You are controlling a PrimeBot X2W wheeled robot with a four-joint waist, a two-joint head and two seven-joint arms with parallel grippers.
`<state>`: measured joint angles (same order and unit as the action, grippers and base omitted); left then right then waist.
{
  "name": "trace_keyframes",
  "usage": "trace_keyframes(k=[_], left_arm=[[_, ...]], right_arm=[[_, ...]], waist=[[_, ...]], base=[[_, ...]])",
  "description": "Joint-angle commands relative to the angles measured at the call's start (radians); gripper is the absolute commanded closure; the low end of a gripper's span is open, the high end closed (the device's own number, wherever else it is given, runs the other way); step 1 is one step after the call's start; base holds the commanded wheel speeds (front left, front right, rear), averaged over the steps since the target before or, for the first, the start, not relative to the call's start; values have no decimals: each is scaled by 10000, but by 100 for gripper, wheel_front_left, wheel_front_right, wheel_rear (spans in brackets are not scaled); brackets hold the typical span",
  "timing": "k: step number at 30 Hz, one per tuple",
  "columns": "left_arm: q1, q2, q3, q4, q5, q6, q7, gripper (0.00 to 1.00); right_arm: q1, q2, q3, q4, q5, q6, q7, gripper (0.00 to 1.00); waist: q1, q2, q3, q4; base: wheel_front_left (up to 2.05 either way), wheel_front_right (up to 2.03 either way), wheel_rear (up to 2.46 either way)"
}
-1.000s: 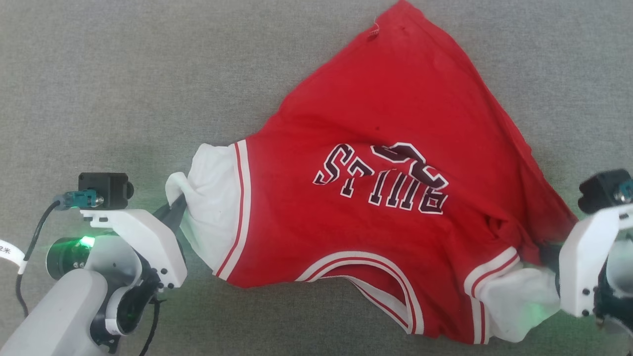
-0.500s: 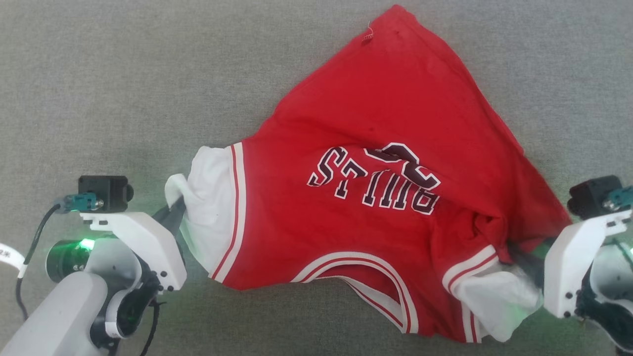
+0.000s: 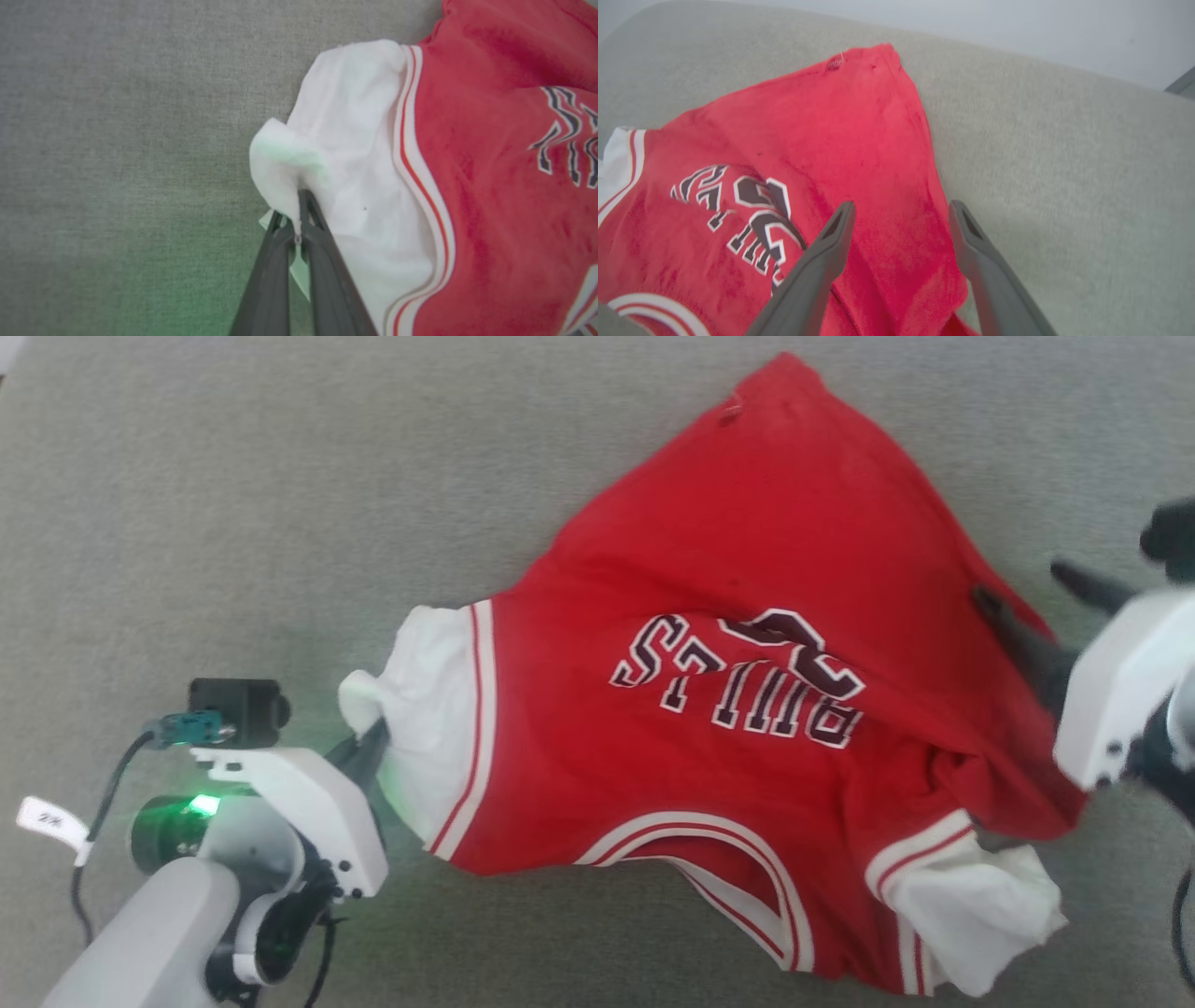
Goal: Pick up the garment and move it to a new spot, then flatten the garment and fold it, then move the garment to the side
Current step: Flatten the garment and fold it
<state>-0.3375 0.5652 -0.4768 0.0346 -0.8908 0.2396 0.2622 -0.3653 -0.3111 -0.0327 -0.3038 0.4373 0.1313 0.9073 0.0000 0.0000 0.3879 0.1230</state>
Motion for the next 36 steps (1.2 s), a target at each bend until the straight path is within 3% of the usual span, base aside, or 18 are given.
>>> trace_keyframes(k=[1, 10, 23, 27, 33, 34, 35, 36], left_arm=[[-201, -87, -69, 43, 7, -82, 7, 100], [-879, -938, -621, 478, 95, -469, -107, 100], [-2025, -2296, -1416, 1917, 201, -1553, -538, 100], [-2203, -2598, -1562, 2452, 177, -1814, -684, 100], [-2357, -2795, -1584, 3121, 54, -2069, -862, 100], [-2392, -2820, -1580, 3224, 34, -2098, -881, 100], [-2431, -2818, -1569, 3327, 10, -2132, -903, 100], [-2484, -2787, -1538, 3416, -5, -2161, -913, 100]], right_arm=[[-462, -148, 148, 301, -94, -12, -180, 0], [-2883, -795, 830, 2970, -45, -10, -481, 0], [-6604, -1952, 2154, 7911, -457, -11, -130, 0], [-7318, -1827, 2377, 9317, -409, -9, 625, 0], [-6862, -1628, 2593, 11408, -710, -9, 2232, 0], [-6809, -1577, 2631, 11577, -691, -7, 2355, 44], [-6834, -1583, 2555, 11686, -674, -7, 2346, 100], [-6884, -1629, 2572, 11717, -782, -7, 2283, 100]], waist=[[0, 0, 73, 276], [0, 0, 465, 1504], [0, 0, 1322, 3499], [0, 0, 1476, 3808], [0, 0, 1506, 3912], [0, 0, 1491, 3901], [0, 0, 1468, 3879], [0, 0, 1443, 3841]], base=[[0, 0, 0], [0, 0, 0], [0, 0, 0], [0, 0, 0], [0, 0, 0], [0, 0, 0], [0, 0, 0], [0, 0, 0]])
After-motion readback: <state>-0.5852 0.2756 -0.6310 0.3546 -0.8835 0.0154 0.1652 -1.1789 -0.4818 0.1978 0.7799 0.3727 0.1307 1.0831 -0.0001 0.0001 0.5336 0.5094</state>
